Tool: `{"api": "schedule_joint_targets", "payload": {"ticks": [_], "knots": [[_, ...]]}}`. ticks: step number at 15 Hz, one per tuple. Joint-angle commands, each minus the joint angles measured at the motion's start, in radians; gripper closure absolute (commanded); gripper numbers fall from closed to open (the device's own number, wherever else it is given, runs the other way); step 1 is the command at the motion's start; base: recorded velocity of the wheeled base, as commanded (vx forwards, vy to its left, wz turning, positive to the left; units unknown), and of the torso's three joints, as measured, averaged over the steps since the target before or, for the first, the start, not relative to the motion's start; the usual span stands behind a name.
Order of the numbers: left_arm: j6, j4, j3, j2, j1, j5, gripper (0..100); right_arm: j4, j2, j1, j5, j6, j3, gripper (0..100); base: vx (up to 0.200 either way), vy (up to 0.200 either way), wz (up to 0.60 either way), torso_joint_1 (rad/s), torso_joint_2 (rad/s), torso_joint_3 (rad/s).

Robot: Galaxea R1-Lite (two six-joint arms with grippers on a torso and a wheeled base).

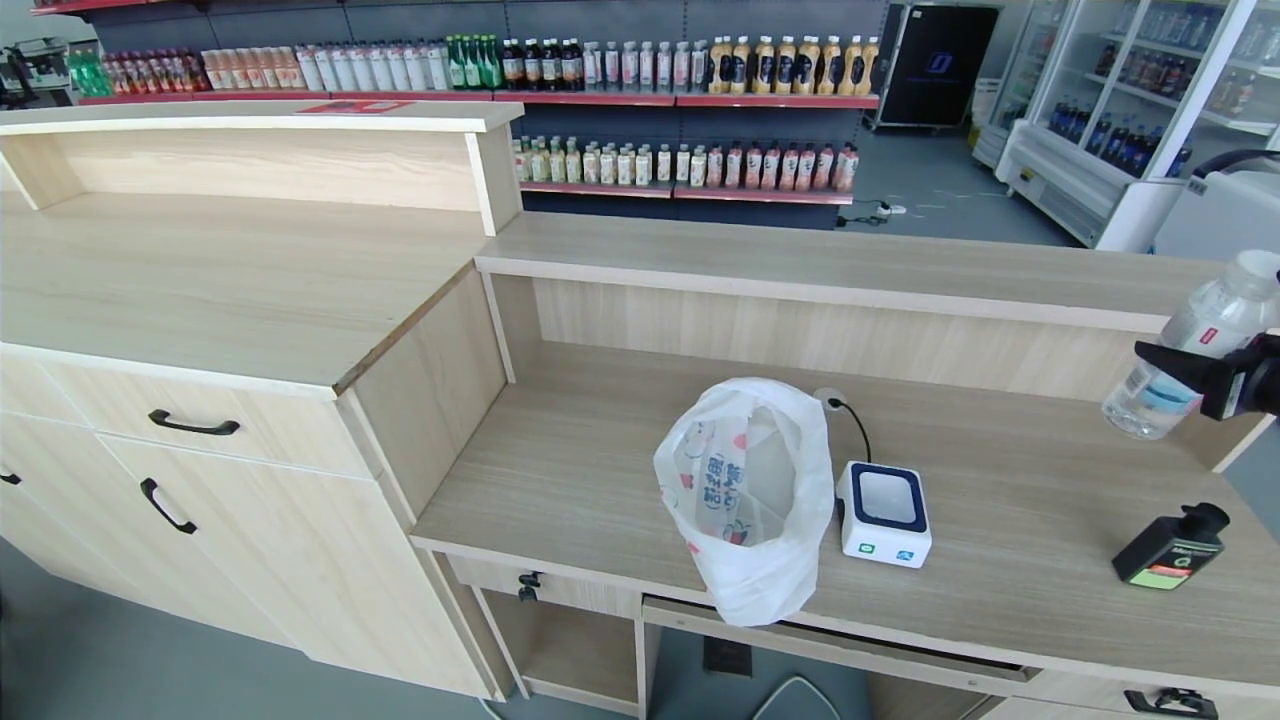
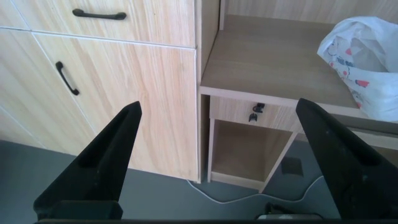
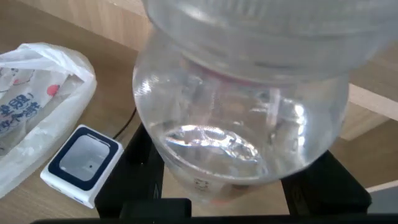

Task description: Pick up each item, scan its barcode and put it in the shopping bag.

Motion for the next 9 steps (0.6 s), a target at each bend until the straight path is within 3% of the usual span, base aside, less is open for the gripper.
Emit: {"api": "schedule_joint_targets", "payload": {"ticks": [1, 7, 8, 9], "knots": [[0.0, 0.0, 0.0, 0.0, 0.0, 0.0, 0, 0.01, -0.027, -0.007, -0.035, -0.001, 0.004, 100, 0.0, 0.0, 0.0, 0.0, 0.0, 0.0], [0.0, 0.0, 0.0, 0.0, 0.0, 0.0, 0, -0.004, -0.042, -0.009, -0.052, -0.125, 0.036, 100, 0.0, 0.0, 0.0, 0.0, 0.0, 0.0], [0.0, 0.0, 0.0, 0.0, 0.0, 0.0, 0, 0.027, -0.036, 0.019, -0.087, -0.16, 0.025, 100, 0.0, 0.0, 0.0, 0.0, 0.0, 0.0], [0.0, 0.0, 0.0, 0.0, 0.0, 0.0, 0, 0.01, -0.033, 0.069, -0.19, -0.19, 0.025, 100, 0.0, 0.0, 0.6, 0.002, 0.0, 0.002]]}}
